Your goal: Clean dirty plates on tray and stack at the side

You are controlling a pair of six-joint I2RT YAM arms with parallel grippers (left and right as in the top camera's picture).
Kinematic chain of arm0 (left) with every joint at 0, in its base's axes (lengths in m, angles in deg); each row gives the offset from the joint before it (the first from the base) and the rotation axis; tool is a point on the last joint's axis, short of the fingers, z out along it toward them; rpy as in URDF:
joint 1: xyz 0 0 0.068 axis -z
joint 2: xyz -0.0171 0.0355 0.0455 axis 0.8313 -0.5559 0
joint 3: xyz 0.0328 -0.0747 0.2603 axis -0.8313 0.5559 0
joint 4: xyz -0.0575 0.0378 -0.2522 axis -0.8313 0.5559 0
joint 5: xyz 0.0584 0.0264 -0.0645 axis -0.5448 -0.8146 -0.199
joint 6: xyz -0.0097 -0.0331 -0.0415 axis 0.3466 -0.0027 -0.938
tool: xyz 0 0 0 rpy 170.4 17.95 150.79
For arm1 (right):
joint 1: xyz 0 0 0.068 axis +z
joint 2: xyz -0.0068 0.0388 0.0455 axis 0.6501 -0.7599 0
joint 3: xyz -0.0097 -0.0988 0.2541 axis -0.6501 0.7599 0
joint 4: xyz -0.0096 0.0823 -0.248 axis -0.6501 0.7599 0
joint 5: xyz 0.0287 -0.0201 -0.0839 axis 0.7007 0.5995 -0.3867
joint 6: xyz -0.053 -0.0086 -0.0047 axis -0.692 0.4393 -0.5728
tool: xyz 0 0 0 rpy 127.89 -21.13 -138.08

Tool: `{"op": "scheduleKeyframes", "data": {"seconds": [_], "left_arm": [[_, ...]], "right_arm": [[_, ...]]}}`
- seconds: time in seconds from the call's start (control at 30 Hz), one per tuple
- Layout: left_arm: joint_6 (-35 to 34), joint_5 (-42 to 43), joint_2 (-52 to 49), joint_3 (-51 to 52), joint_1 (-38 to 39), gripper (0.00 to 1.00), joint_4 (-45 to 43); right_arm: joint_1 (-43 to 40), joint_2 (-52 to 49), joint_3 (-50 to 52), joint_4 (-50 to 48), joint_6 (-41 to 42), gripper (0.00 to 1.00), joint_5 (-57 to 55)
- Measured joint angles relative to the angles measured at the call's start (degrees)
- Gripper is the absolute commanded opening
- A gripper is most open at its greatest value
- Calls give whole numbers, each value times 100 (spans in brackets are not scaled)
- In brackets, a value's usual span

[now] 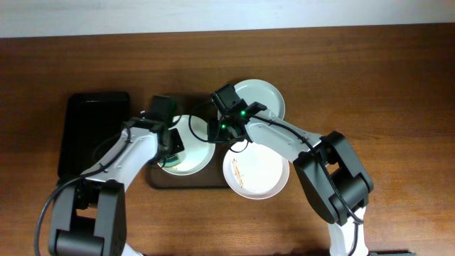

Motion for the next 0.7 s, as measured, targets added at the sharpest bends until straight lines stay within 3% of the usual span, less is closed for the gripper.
{"op": "scheduleKeyframes", "data": {"seconds": [0.23,0.4,0.5,0.7], "left_arm": [[-435,-1019,2,168,173,1,-1429],[-225,-1394,-22,179,170,1,-2494],[236,-1202,-31,179,168,1,-2463],[896,-590,-52,184,168,1,-1388]], "right_arm": [[24,-2,0,52,68,4,-7],[61,-2,-2,79,70,4,-26],[87,-2,-2,79,70,4,-26],[92,-2,-2,83,68,4,-26]]}}
